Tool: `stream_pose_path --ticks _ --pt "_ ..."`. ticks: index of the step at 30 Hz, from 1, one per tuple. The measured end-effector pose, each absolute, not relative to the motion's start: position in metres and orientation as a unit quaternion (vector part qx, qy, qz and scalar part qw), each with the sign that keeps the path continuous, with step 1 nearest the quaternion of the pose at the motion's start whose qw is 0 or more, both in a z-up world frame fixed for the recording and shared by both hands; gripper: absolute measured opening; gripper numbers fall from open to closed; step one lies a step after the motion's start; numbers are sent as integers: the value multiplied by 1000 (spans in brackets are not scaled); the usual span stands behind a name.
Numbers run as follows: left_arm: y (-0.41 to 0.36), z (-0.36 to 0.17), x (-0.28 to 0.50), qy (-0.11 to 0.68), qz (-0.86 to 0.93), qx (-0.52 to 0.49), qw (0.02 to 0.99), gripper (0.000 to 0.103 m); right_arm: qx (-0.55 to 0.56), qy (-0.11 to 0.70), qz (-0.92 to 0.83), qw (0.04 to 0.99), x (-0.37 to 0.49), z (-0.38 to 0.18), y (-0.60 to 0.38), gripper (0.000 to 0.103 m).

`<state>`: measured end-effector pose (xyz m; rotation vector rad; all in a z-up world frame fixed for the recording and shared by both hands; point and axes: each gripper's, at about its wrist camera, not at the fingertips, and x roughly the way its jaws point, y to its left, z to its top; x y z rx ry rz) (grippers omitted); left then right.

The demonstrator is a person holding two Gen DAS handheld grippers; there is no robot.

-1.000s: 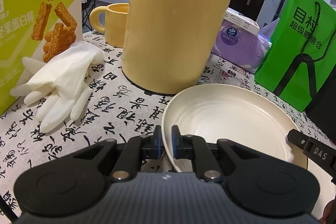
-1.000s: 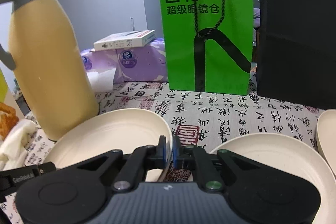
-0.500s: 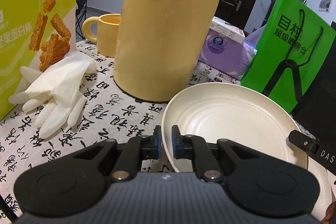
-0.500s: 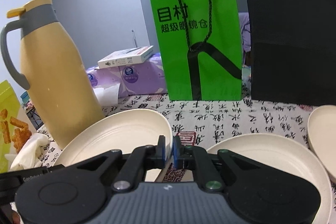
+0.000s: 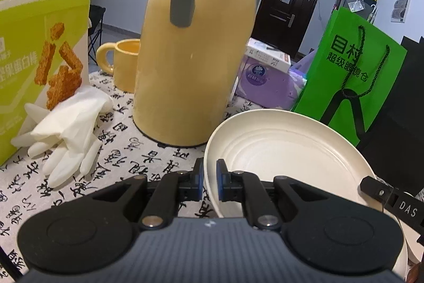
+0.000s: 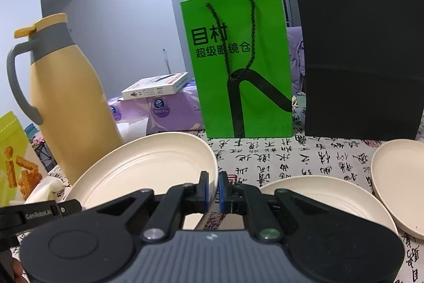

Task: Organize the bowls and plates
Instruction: 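Lift the cream plate with the left gripper and carry it toward the bowls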

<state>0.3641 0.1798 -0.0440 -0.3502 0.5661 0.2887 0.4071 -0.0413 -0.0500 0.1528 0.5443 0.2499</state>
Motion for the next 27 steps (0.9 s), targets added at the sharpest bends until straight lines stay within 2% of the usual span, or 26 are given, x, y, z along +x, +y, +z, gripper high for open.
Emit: stream_pose_path --ticks 27 --pt "171 -5 299 257 152 -168 940 10 89 246 141 955 345 -11 -50 7"
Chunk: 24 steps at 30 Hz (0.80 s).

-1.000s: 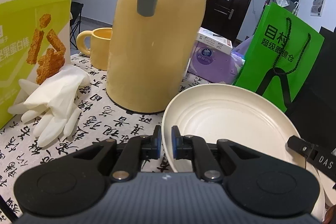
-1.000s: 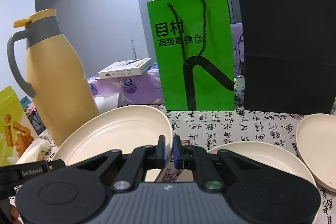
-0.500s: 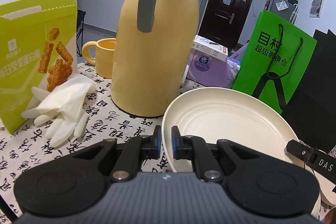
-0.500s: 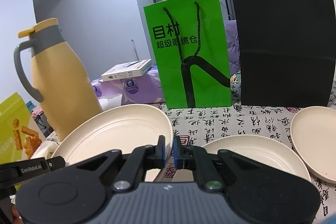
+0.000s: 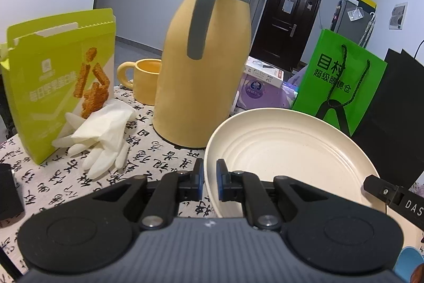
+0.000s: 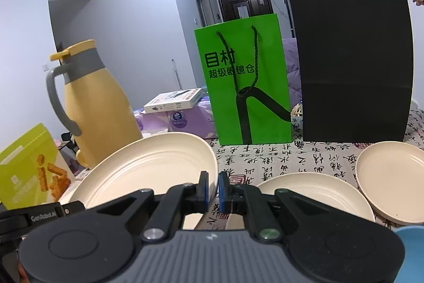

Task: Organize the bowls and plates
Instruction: 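Lift the cream plate with the left gripper and carry it toward the bowls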

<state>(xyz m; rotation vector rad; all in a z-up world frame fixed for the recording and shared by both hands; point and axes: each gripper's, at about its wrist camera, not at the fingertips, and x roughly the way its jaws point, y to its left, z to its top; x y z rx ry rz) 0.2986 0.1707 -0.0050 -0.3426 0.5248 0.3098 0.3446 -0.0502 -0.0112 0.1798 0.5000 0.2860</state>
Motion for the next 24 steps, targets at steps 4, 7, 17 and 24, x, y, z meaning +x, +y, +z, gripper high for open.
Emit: stream_pose_path --ticks 4,7,17,24 --pt "171 2 286 253 153 -167 941 10 89 241 144 956 333 -5 -50 7" --pt "172 6 276 250 153 -170 941 10 90 238 146 956 323 0 -50 7" --pt "165 19 240 238 155 -166 944 10 91 227 149 958 288 12 -55 7" --pt "156 28 215 223 155 -160 949 10 92 218 149 960 265 21 -61 7"
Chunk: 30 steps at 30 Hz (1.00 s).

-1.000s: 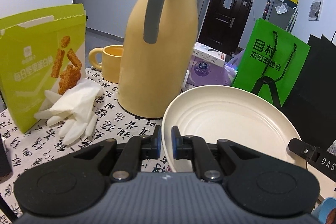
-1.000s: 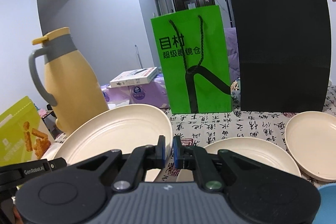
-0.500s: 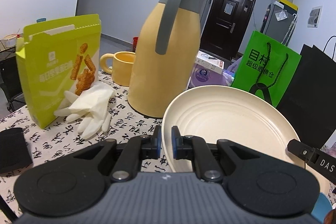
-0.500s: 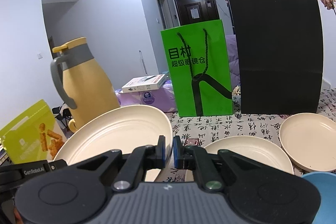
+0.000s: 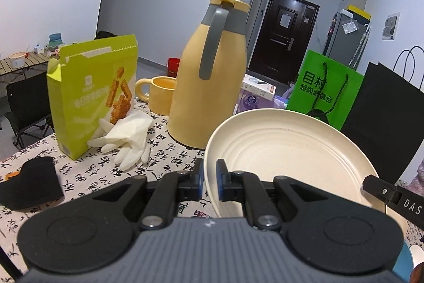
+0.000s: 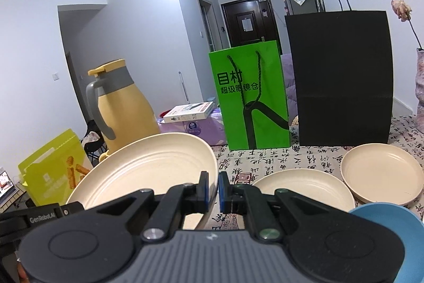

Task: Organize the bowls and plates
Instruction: 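Lift the cream plate with the left gripper and carry it toward the bowls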

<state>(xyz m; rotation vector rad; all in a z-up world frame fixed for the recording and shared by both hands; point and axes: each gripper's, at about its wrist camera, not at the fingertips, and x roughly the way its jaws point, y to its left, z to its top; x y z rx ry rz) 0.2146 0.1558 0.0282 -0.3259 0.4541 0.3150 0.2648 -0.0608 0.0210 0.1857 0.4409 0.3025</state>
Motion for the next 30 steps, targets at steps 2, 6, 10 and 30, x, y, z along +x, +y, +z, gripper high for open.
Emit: stream_pose_path --ticks 2,6,10,30 --pt "154 31 207 220 154 -160 950 10 91 215 149 961 259 23 -63 7" --pt "149 36 194 214 152 -157 952 10 91 208 150 962 245 27 -68 7" --pt "140 40 181 209 151 -154 954 10 95 203 149 963 231 31 -75 7" --pt "88 59 116 186 132 -136 964 10 107 174 140 969 156 48 -126 7"
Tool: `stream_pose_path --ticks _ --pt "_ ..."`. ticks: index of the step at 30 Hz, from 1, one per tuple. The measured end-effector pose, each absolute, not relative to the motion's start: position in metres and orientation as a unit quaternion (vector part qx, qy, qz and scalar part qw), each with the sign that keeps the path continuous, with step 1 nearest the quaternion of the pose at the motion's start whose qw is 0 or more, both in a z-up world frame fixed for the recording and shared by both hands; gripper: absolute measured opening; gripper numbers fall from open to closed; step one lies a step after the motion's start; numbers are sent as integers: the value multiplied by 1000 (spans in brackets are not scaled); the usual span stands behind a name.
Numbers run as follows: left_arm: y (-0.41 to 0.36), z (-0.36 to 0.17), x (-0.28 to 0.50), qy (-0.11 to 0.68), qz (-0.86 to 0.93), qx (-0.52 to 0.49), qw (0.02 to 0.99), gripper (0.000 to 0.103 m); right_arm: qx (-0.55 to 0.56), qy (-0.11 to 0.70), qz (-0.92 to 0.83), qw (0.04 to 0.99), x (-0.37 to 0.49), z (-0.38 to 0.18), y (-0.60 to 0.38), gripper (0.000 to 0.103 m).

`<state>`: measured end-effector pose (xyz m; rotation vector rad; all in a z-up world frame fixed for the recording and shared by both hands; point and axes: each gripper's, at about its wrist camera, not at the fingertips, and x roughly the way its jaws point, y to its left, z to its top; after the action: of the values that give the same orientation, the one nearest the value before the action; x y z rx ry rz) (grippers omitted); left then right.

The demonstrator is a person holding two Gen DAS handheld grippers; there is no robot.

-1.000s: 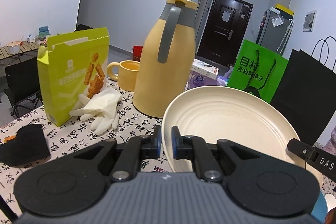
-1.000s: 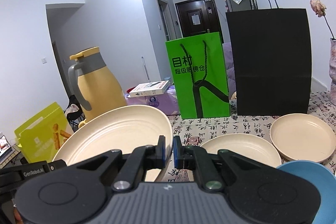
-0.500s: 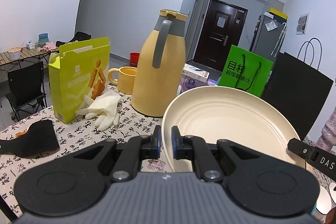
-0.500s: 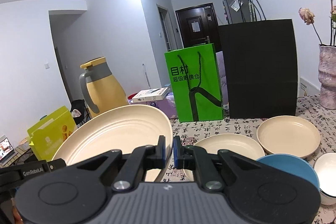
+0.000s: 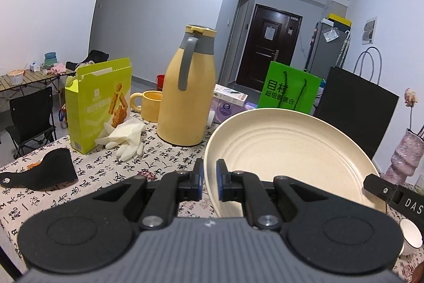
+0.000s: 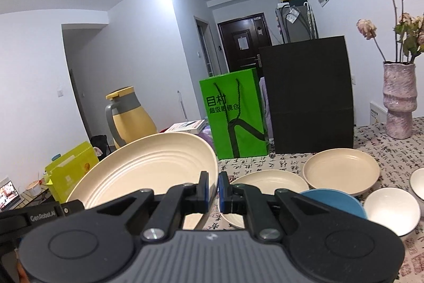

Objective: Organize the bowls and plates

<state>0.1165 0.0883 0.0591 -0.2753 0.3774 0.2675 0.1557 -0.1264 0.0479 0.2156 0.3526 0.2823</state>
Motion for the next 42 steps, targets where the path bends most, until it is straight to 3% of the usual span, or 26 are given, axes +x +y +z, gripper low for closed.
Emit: stream_pose_path --ticks 42 --pt "-29 49 49 184 51 -109 975 10 134 160 63 976 59 28 -250 7"
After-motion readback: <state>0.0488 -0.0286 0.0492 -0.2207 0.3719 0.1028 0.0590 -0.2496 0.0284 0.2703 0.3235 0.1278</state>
